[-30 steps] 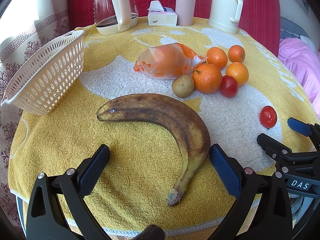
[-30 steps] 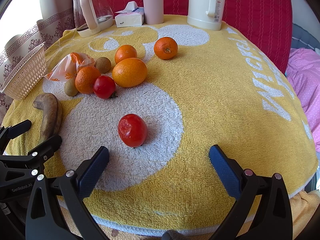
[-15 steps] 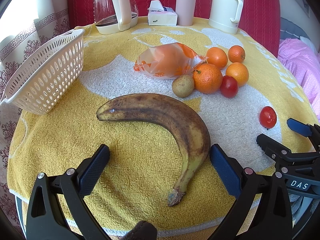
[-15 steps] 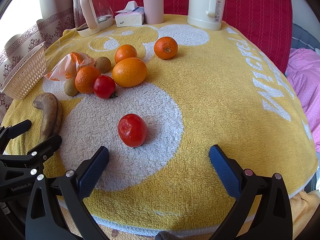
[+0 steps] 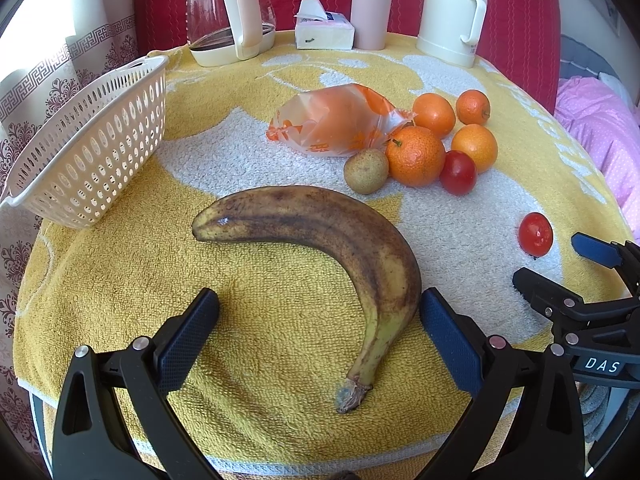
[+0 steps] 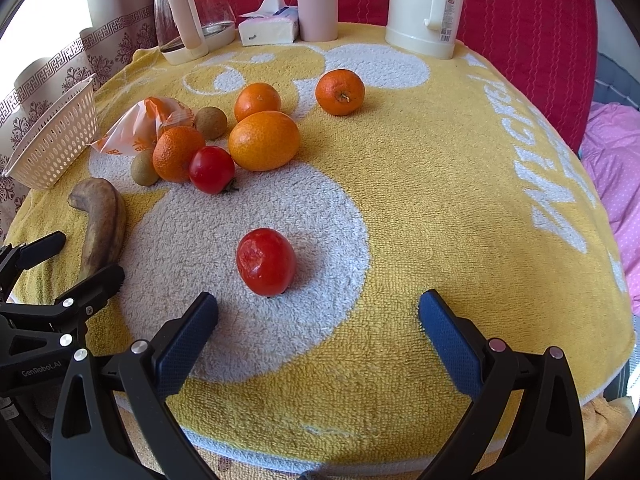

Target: Organize fruits

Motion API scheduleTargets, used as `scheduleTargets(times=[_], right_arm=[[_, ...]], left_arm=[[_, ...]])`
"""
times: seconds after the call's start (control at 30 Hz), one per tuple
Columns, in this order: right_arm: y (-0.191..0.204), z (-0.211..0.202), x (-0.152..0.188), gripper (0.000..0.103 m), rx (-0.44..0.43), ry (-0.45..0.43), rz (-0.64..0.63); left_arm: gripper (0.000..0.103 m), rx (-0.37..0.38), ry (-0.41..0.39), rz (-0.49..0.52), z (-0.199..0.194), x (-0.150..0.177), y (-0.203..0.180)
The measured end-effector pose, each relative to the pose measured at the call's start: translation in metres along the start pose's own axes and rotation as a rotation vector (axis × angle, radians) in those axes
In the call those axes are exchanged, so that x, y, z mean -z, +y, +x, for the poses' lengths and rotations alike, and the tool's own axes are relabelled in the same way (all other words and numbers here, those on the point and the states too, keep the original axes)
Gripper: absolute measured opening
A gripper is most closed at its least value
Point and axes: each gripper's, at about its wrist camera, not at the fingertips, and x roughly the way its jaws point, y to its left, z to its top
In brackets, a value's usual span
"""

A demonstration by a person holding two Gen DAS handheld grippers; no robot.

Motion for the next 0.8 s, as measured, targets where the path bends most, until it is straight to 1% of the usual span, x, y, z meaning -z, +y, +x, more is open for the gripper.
scheduleTargets(times=[0.33,0.4,0.5,0.53,0.6,0.63,0.7,0.73,0.8], right_arm=[[0.001,-0.006,0.005,0.098,-0.009,-0.02,0.006],[0.0,-0.006,0.005,0.098,-0.015,-0.024,0.009],[-0.002,-0.008,0.006,0.098,-0.026,-0.03,0.018],[-0.002,-0.008,0.006,0.098,-0.029,-0.031,0.02],[-0.003,-0.008,0.006,0.098,-0.034,-0.033,0.023],[-0.003,-0.008,0.006,0.098,-0.037,-0.034,0.025],[-0.003,-0.008,0.006,0.098,-0.039,-0.035,0.027],[-0.003,-0.008,0.006,0.098,-0.04,-0.035,0.027],[-0.003,-0.007,0.005,0.098,-0.041,-0.036,0.028]], left_arm=[[0.101,0.018,-0.017,-0.007,-0.003,0.001,0.002],[0.101,0.048,-0.034,-0.026,-0.006,0.002,0.006],[0.101,0.156,-0.095,-0.075,-0.016,0.005,0.018],[0.101,0.179,-0.121,-0.086,-0.02,0.007,0.02],[0.1,0.203,-0.167,-0.088,-0.028,0.009,0.021],[0.098,0.211,-0.186,-0.079,-0.031,0.01,0.02],[0.092,0.219,-0.196,-0.054,-0.034,0.011,0.015],[0.091,0.219,-0.186,-0.042,-0.033,0.01,0.012],[0.081,0.214,-0.153,-0.036,-0.026,0.006,0.01]])
